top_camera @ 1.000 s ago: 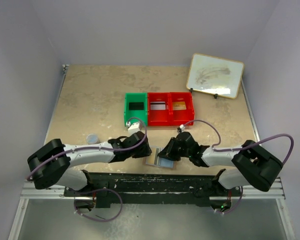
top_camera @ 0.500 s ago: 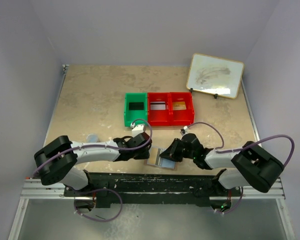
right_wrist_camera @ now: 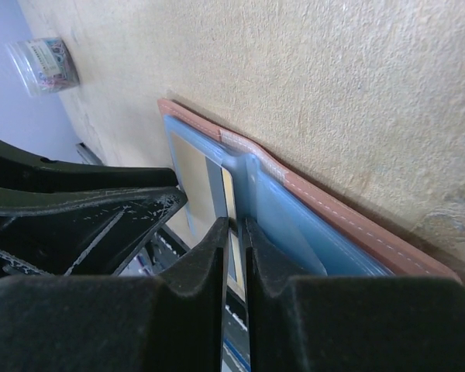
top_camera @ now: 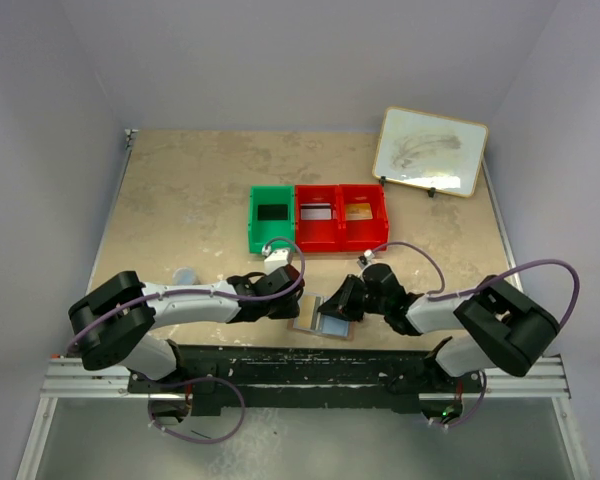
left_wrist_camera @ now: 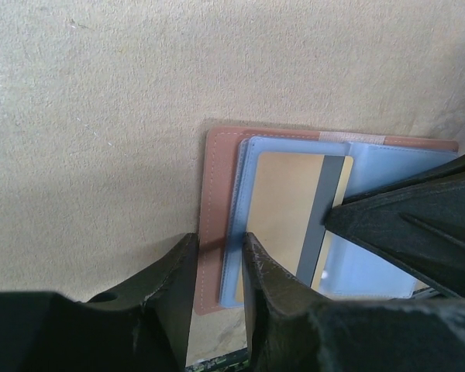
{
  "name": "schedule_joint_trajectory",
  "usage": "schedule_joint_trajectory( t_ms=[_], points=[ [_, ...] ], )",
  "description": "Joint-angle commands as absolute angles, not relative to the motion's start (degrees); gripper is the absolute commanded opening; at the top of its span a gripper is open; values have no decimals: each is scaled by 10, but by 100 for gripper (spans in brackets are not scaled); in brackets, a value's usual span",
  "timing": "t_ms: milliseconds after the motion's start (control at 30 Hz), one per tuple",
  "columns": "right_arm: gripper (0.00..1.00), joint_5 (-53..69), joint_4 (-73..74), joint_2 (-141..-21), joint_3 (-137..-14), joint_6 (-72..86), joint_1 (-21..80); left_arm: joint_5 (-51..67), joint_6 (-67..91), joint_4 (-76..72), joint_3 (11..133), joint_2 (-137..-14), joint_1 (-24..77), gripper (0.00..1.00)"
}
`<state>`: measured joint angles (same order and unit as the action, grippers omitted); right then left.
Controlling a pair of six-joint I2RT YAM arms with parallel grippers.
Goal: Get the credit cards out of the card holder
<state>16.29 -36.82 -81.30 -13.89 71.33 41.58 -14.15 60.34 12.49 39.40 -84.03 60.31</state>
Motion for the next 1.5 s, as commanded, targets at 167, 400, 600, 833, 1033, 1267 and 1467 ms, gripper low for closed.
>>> schedule_joint_trajectory(
  t_ms=[167,400,600,833,1033,1267,1467],
  points=[
    [7,157,-353,-787,-145,693,411,-152,599,128,406,-843,609,22],
    [1,177,-325,-745,-125,657,372,-210,623,149,390,-781,613,21],
    [2,183,-287,-735,-133,626,371,-209,618,138,392,-756,613,25],
    [2,203,-306,-779,-146,606,367,-112,590,25,408,-785,614,35],
    [2,197,-287,-789,-160,599,365,-96,602,35,448,-859,614,35],
    [2,165,-223,-752,-174,586,365,-90,606,20,445,-890,614,34],
    [2,166,-205,-734,-179,583,365,-124,612,60,442,-898,615,32]
  ],
)
